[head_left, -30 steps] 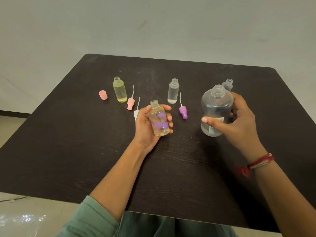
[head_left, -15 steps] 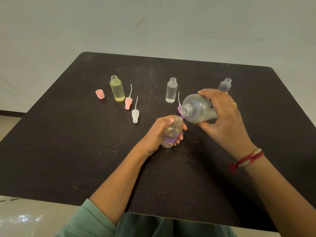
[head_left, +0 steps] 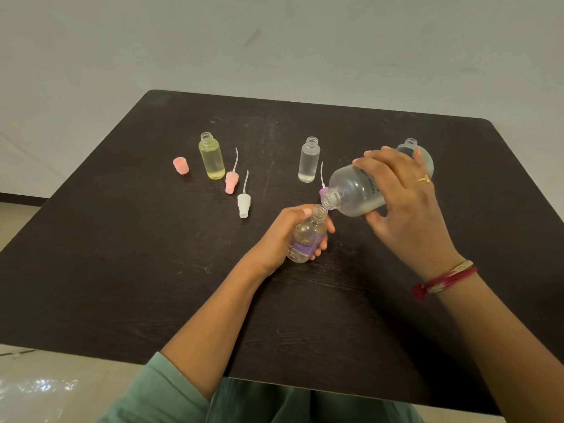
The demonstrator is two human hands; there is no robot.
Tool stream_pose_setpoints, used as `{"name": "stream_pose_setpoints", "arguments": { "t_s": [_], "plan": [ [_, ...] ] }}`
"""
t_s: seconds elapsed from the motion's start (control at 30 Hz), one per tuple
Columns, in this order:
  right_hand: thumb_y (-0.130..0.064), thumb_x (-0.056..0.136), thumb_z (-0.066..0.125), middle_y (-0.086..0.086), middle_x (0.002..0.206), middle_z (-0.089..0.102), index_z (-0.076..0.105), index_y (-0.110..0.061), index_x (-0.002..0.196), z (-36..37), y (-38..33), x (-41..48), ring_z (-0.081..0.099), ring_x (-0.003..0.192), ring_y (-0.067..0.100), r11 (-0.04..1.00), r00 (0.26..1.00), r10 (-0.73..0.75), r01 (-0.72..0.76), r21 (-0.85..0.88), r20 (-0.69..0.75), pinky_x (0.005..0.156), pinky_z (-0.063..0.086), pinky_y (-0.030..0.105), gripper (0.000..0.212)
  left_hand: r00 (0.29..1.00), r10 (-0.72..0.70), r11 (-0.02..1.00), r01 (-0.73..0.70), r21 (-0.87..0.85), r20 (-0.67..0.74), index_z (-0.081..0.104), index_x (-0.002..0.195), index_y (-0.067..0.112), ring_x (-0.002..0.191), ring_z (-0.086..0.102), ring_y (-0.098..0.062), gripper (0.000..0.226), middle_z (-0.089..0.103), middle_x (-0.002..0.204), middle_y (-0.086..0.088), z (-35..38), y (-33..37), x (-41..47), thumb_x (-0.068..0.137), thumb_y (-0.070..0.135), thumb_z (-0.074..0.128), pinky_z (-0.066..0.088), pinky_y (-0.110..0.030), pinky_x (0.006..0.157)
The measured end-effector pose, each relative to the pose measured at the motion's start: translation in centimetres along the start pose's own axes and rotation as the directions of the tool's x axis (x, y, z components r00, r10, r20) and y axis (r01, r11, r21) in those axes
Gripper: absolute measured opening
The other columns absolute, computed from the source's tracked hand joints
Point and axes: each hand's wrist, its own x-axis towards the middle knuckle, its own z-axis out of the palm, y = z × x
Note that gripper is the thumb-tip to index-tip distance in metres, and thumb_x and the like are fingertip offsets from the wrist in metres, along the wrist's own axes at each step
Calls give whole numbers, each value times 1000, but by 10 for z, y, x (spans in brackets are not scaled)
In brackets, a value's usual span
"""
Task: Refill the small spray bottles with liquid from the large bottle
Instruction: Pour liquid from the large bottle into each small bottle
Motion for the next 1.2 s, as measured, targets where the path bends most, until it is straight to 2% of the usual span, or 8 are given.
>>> {"name": "stream_pose_setpoints", "arguments": {
  "t_s": [0.37, 0.77, 1.2],
  "plan": [
    [9, 67, 75, 11, 126, 57, 53, -14, 124, -4, -2, 4, 48, 126, 32, 992, 996, -89, 87, -96, -16, 111, 25, 57, 65, 1000, -16, 1000, 16, 14, 4, 63, 87, 9, 59, 54, -19, 48, 59, 67, -7, -2, 0, 0, 84, 49, 37, 48, -30, 59],
    [7, 72, 73, 13, 127, 58, 55, -12, 122, -10, -4, 7, 48, 127, 35, 971, 989, -145, 143, -192, 3, 114, 18, 54, 57, 1000, -16, 1000, 16, 24, 5, 63, 86, 9, 58, 54, -18, 47, 59, 66, -6, -2, -2, 1, 83, 49, 38, 46, -31, 59],
    [8, 72, 73, 13, 126, 58, 54, -13, 122, -12, -3, 7, 47, 127, 35, 965, 988, -155, 156, -211, 23, 114, 19, 55, 57, 999, -35, 999, 35, 35, 10, 63, 84, 9, 57, 53, -19, 48, 58, 65, -7, -1, 0, 0, 81, 50, 39, 46, -29, 58]
  ]
}}
